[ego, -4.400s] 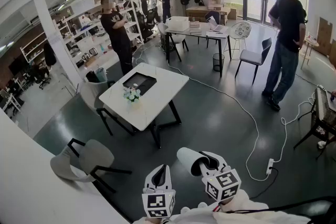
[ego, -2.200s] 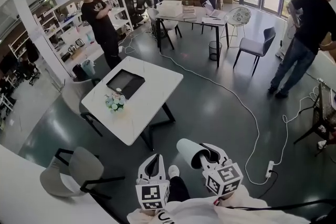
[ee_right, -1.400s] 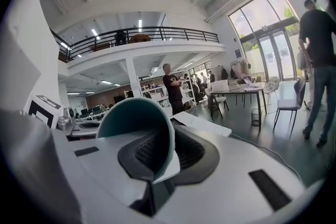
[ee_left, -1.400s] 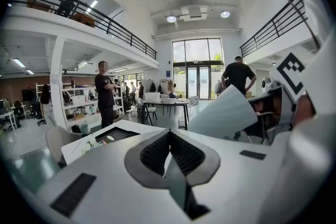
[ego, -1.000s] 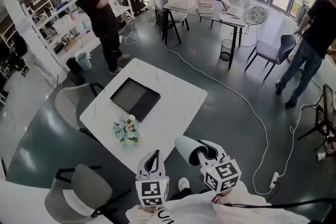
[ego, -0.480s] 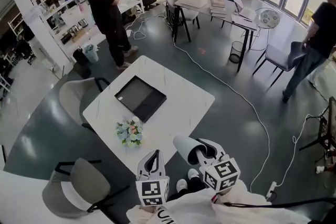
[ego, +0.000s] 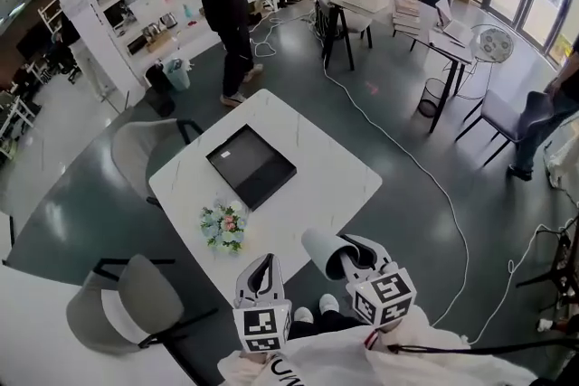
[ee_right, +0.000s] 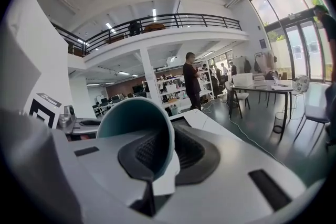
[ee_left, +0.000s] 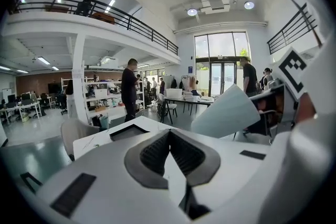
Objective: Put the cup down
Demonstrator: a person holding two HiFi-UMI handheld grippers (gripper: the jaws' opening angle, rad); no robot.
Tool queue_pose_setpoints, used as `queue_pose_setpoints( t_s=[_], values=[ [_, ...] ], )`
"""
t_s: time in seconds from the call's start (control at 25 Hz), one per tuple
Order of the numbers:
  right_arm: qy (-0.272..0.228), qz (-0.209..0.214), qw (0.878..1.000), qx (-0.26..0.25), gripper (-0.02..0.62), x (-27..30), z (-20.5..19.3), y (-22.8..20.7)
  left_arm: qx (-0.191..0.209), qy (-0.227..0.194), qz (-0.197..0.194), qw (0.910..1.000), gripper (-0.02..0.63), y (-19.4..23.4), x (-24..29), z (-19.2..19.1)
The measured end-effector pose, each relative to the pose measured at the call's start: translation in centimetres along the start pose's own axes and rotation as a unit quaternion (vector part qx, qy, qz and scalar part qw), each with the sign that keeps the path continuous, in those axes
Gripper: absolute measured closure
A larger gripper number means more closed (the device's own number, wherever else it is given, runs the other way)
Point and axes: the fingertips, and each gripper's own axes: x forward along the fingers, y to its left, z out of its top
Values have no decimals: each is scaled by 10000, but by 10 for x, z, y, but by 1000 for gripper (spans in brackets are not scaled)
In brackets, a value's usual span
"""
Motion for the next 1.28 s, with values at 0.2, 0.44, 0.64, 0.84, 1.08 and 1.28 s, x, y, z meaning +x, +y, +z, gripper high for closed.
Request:
queue_pose_setpoints(
  t_s=[0.2, 0.44, 0.64, 0.84, 1.08, 1.28],
  values=[
    [102, 160, 9998, -33, 555, 19, 0, 3, -50, 70, 164, 9998, 598, 13, 4, -1],
    [171, 138, 9998, -30, 555, 43, 6, 4, -26, 115, 137, 9998, 598, 31, 18, 1],
    [347, 54, 9994, -59, 554, 66, -2, -2, -70, 187, 157, 9997, 598, 49, 34, -10],
    [508, -26, 9986, -143, 555, 99, -5, -14, -191, 309, 188, 9992, 598, 71, 59, -22],
    [768, -57, 9965, -317, 554, 150, 1, -26, -247, 402, 219, 9986, 598, 100, 92, -23],
    [817, -50, 9954, -494, 554, 187, 11, -33, -323, 444, 264, 9981, 597, 123, 119, -24]
  ],
)
